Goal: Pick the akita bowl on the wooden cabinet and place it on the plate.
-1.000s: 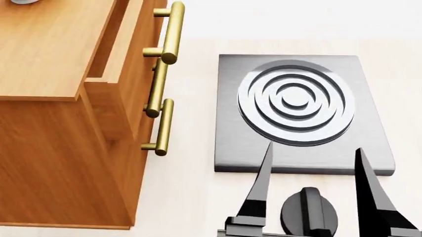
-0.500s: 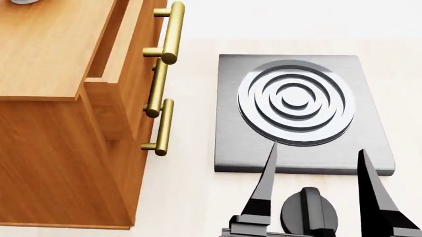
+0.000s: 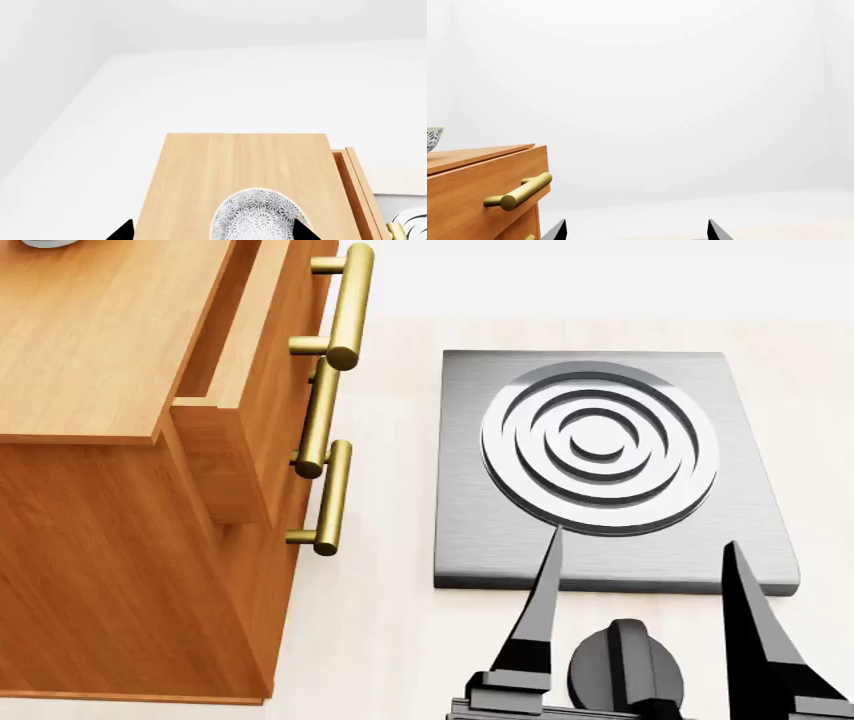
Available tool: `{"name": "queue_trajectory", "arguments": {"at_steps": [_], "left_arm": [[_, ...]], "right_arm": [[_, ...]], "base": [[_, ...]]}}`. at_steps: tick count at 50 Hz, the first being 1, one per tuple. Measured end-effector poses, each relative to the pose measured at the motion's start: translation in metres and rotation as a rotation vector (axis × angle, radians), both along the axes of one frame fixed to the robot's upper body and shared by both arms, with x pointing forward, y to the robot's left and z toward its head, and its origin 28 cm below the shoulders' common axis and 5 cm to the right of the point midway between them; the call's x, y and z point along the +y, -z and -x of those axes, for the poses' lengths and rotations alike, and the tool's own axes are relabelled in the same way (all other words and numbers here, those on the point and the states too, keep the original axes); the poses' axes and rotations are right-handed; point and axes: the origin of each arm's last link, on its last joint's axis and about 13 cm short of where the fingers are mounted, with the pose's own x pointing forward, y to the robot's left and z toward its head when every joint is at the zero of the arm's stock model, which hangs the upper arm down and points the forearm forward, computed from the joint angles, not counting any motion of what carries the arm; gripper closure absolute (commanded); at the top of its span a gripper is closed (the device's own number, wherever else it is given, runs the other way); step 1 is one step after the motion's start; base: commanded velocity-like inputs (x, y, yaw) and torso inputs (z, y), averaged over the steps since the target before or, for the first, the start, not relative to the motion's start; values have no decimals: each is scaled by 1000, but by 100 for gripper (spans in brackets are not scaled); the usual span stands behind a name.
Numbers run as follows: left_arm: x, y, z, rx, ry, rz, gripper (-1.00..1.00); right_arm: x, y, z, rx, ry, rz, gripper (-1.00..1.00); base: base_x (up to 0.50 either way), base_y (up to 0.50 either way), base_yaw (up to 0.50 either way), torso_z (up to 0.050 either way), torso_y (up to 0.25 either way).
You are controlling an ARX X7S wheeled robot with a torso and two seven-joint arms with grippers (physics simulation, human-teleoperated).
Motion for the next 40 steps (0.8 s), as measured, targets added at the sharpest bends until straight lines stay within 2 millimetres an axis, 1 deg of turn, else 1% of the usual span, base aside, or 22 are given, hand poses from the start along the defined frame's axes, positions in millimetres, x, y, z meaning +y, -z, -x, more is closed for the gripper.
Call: {"name": "queue_trajectory", "arguments": {"at_steps": [10,23,40], "left_arm": [[5,1,4,22,-54,38,-100],[7,1,6,40,-104,28,-100],[7,5,4,66,-105,23,-100]], "right_arm": [[0,1,0,2,-2,-1,-100],[0,1,0,4,-5,0,-100],[1,1,0,6,-7,2,-100]], "base": [[0,0,0,0,0],[0,0,0,0,0],[0,0,0,0,0]]}}
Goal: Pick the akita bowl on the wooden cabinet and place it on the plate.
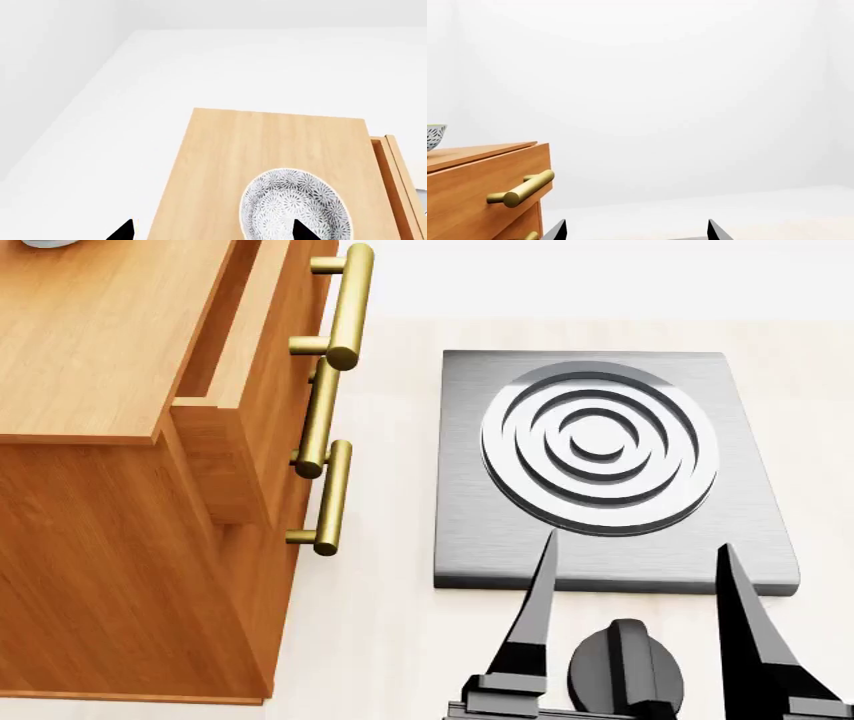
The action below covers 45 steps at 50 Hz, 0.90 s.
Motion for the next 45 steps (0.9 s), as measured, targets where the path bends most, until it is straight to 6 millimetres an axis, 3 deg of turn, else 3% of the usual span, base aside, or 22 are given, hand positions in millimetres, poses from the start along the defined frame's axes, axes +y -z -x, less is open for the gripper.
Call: {"name": "queue_trajectory", "arguments": {"at_steps": [16,45], "left_arm": [[-4,-1,-5,-42,48,-5,-100],[-6,29,-27,22,18,26,-100]], "right_arm": [[0,1,-1,3,-2,0,-100],[-4,14,-11,52,13,-7,-100]], "base": [[0,0,0,0,0],[0,0,0,0,0]]}}
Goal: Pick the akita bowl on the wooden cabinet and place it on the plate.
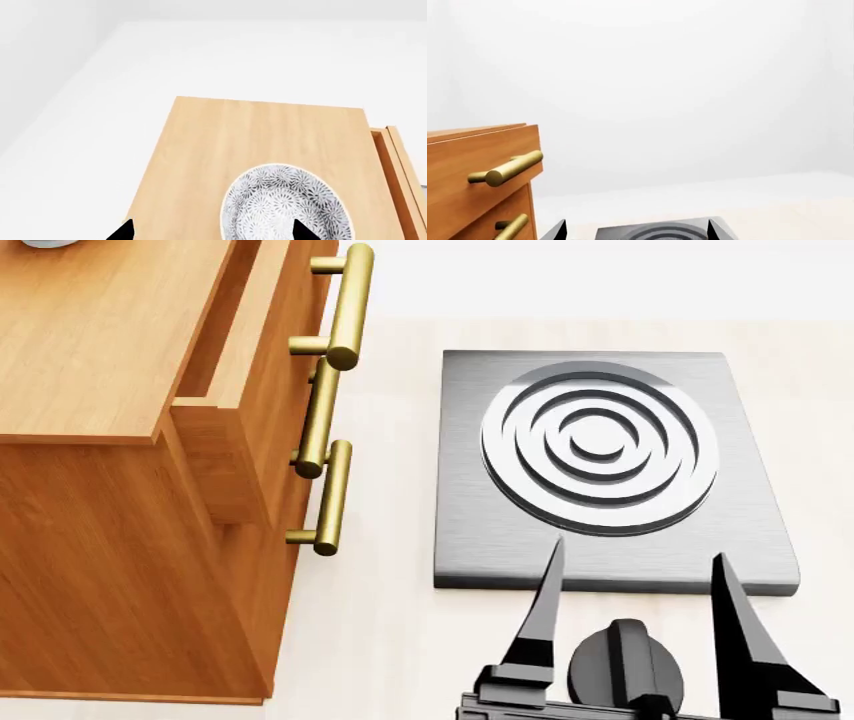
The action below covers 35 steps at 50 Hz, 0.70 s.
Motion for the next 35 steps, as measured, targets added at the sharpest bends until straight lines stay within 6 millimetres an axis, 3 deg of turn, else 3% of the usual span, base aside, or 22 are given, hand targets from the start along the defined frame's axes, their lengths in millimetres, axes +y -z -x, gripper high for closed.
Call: {"name": "queue_trajectory", "arguments": {"at_steps": [35], "left_arm": [[-11,62,-37,111,59,65,-100]], "right_arm": [[-4,14,-9,53,32,7,-100]], "base": [[0,0,0,0,0]]}}
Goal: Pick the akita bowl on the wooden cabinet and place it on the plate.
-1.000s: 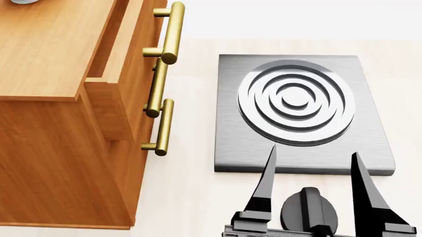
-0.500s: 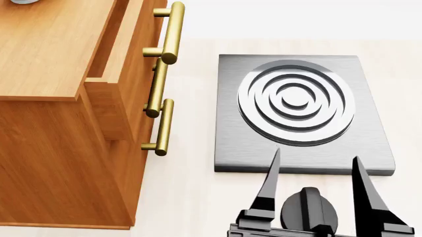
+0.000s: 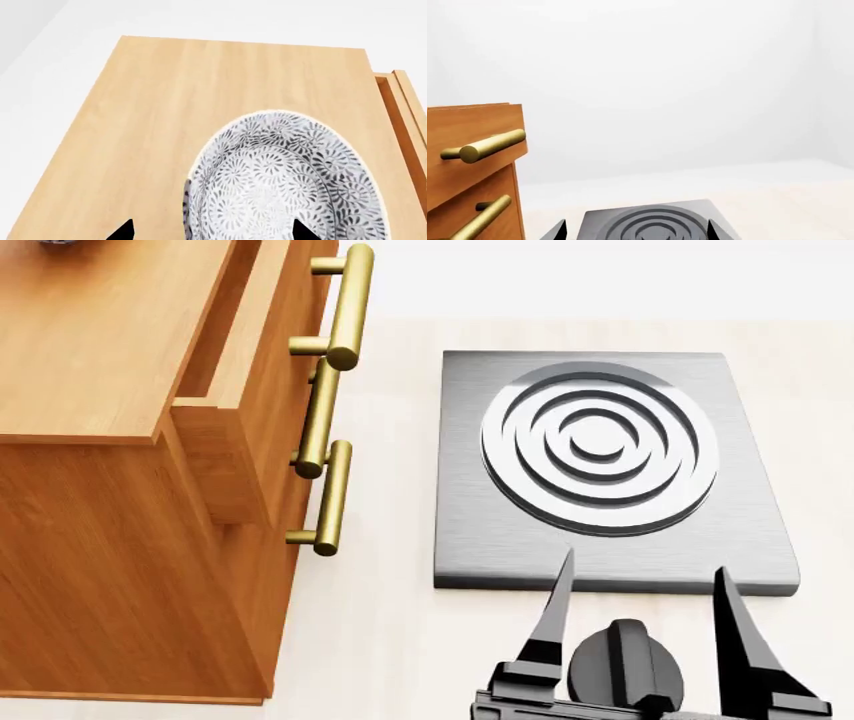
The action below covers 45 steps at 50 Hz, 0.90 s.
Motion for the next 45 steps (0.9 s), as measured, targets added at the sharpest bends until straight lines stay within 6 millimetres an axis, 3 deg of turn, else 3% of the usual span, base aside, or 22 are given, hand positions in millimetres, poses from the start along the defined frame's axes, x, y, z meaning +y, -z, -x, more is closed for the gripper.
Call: {"name": "queue_trajectory", "arguments": {"at_steps": [6,7,14,25,45], "left_arm": [[0,11,-5,21,4,6,-100],[0,11,-5,20,6,8,100],[-5,13,-8,2,51,54,100],[-7,11,-11,-44,58,-20,100],[-18,-12,-24,-315,129,-512,100]], "right_arm": [[0,2,-1,6,2,2,-100],[0,2,-1,7,2,2,-100],[0,3,-2,12,2,3,-100],[1,4,-2,14,-2,4,-100],[1,-7,5,-21,-2,6,-100]], "base": [[0,0,0,0,0],[0,0,0,0,0],[0,0,0,0,0],[0,0,0,0,-2],[0,0,0,0,0]]}}
